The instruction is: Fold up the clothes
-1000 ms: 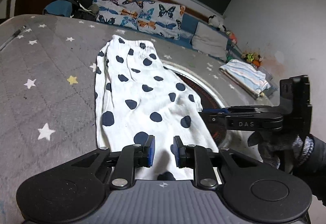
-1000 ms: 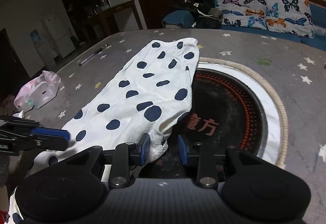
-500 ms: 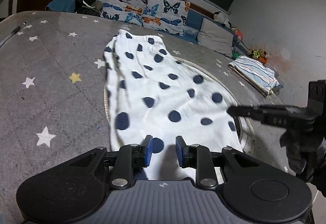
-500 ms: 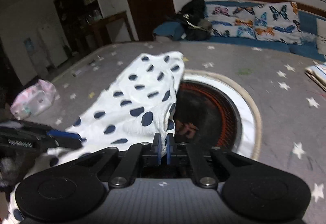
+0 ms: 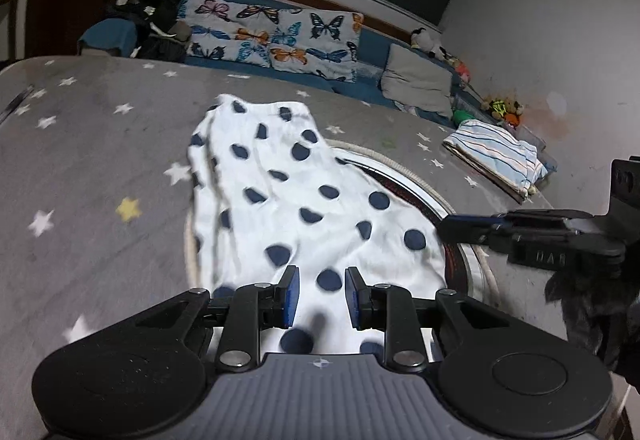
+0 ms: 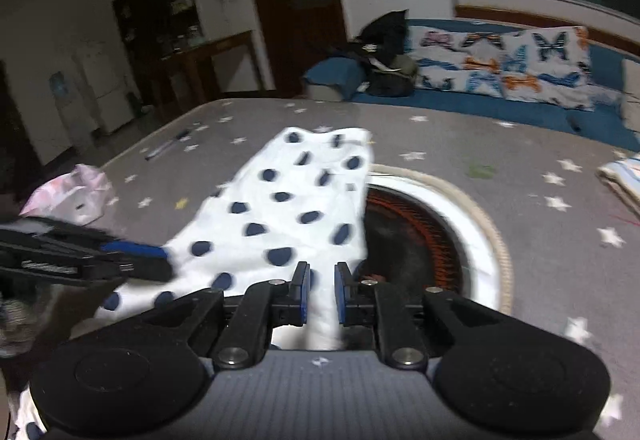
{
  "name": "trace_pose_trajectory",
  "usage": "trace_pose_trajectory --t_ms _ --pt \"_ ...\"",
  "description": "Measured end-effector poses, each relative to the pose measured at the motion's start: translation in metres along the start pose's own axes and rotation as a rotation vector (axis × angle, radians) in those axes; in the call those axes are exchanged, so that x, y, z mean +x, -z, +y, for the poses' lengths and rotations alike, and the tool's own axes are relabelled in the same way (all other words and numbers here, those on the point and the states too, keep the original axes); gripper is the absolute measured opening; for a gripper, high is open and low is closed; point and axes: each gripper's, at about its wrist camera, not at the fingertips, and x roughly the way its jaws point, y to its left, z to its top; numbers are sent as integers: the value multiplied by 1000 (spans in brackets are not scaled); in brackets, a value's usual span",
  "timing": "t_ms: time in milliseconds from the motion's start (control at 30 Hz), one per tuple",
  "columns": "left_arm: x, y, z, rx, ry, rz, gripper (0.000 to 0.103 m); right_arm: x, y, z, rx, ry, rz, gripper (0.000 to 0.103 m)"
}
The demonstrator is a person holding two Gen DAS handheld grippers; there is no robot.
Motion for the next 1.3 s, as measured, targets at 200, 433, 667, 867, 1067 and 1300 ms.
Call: trace_pose_trajectory --t_ms 200,433,667,867,1067,1300 --pt "30 -9 9 9 -69 19 25 21 8 8 -33 -10 59 13" --pt "28 -22 31 -23 -134 -34 21 22 18 1 -26 -10 89 18" --pt "44 -49 39 24 -215 -83 28 20 18 4 -38 -30 84 40" --pt "71 -56 44 61 -252 -47 24 17 17 8 -49 -48 77 52" --pt "61 -63 40 89 -260 -109 3 17 20 9 -70 -57 85 57" --pt "76 -57 48 136 -327 -73 4 21 24 10 -81 -56 93 59"
